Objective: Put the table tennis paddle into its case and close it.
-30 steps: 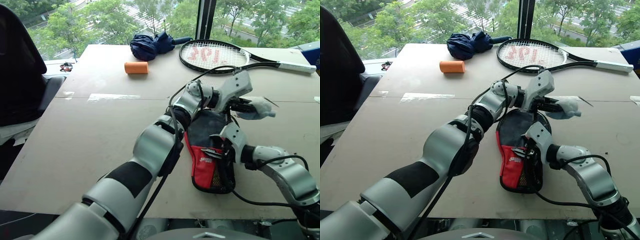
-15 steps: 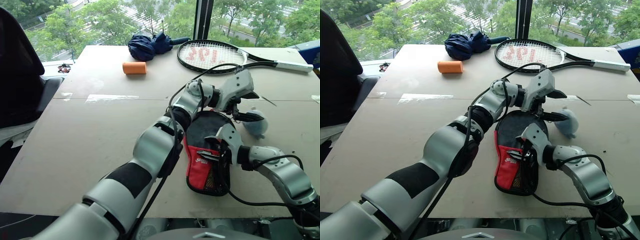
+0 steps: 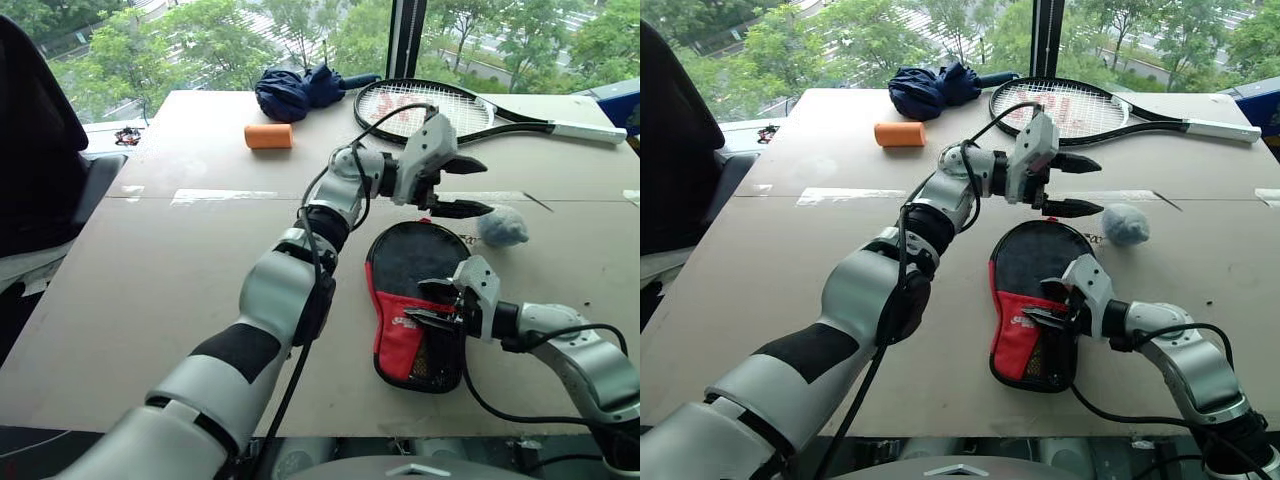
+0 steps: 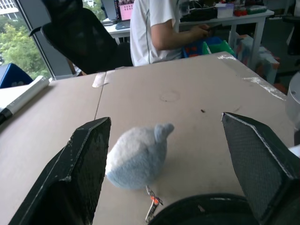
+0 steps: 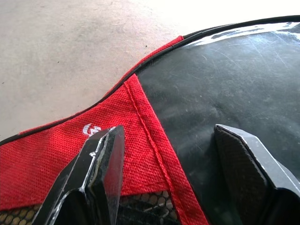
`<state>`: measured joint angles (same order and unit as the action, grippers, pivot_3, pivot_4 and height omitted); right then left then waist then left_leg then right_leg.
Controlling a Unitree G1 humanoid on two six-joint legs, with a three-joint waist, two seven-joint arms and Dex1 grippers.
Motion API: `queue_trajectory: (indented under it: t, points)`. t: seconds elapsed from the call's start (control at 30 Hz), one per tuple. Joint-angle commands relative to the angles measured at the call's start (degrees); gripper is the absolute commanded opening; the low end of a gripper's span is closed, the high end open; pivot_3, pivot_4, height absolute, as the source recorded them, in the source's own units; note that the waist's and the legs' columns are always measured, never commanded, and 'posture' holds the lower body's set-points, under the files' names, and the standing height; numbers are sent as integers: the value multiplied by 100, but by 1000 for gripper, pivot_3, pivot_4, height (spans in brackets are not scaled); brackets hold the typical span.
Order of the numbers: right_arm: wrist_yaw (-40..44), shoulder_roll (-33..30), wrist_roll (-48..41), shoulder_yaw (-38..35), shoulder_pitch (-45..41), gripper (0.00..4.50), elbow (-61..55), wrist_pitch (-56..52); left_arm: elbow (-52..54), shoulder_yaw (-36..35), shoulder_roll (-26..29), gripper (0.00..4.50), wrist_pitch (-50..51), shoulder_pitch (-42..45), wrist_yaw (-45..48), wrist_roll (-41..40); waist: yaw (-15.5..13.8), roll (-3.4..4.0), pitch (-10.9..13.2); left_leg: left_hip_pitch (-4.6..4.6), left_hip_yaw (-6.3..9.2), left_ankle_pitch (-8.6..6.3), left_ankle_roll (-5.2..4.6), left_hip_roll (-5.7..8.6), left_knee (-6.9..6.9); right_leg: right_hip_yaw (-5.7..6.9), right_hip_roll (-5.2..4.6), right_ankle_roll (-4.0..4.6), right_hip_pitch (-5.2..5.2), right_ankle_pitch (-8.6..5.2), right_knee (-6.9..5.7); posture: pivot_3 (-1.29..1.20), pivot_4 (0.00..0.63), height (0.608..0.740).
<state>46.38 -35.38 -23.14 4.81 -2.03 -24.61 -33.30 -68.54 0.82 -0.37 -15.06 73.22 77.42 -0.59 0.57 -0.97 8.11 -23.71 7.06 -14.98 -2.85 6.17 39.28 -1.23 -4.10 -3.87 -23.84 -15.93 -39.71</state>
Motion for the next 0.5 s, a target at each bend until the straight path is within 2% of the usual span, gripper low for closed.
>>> queue_trajectory:
  t: [0.03,0.3,0.4,0.5]
  points:
    - [126,-194,-289,-564,65,3069,-201,82,568,182,152,3809,102,-368,335,-61,2,0,1,-2,0,0,0,0,0,0,0,0,-2,0,1,0,150,723]
    - [454,-868,-913,-1830,358,3069,-314,-66,1484,830,524,3809,279,-1318,375,205,-10,1,2,-5,1,0,0,0,-1,-11,-3,0,-3,0,2,0,150,723]
    - [287,-994,-925,-2253,-73,3069,70,75,1772,1089,606,3809,407,-1576,377,296,0,1,2,-4,0,0,0,0,-1,-14,-3,0,-2,0,3,0,150,723]
    - [39,-1053,-665,-2234,-725,3069,658,174,2014,1368,700,3809,592,-1764,388,437,6,2,2,-2,-3,0,0,-1,-2,-17,-3,0,-2,0,2,0,150,723]
